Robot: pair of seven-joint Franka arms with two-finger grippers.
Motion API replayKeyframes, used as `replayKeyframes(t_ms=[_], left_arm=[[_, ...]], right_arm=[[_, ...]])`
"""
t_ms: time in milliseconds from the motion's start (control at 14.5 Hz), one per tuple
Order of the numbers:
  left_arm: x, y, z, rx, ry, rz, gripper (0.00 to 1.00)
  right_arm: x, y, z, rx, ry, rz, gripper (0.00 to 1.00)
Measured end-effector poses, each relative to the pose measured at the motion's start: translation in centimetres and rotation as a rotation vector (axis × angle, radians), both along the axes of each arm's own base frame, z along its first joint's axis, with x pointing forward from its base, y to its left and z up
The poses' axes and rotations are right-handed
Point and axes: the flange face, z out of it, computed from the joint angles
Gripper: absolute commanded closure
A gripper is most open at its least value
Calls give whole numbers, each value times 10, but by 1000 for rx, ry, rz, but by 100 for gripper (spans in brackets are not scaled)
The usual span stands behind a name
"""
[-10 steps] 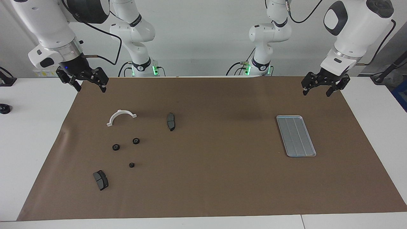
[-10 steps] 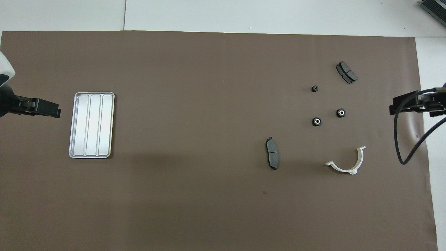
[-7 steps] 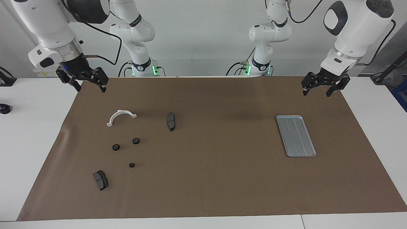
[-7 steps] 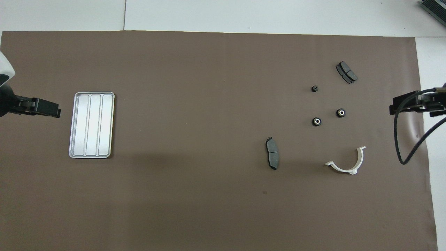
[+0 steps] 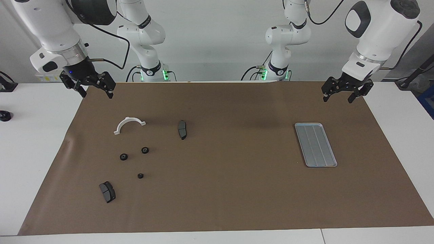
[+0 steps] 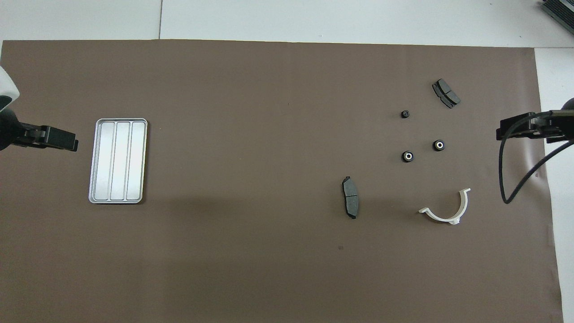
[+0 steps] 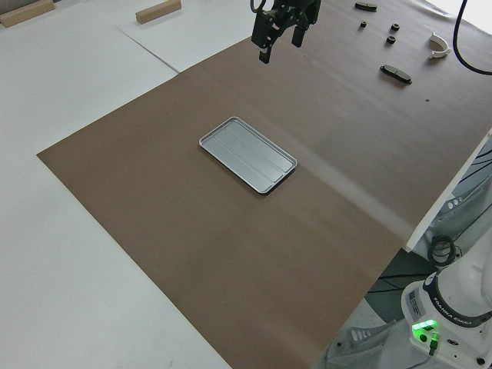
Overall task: Pick bearing gear from pile to tray
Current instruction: 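Reach the right gripper to the nearest small black bearing and grasp it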
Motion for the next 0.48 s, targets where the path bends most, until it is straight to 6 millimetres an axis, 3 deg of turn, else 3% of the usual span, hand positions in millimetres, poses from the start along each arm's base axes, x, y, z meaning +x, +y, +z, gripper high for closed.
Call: replayKeyframes(t_ms=[207,484], left_arm=[[0,0,0,0,0,0,0],[0,0,0,0,0,0,0]], right_arm=[[12,-7,-56,-8,-30,59,0],[38,-19,-151,-20,-61,155,0]])
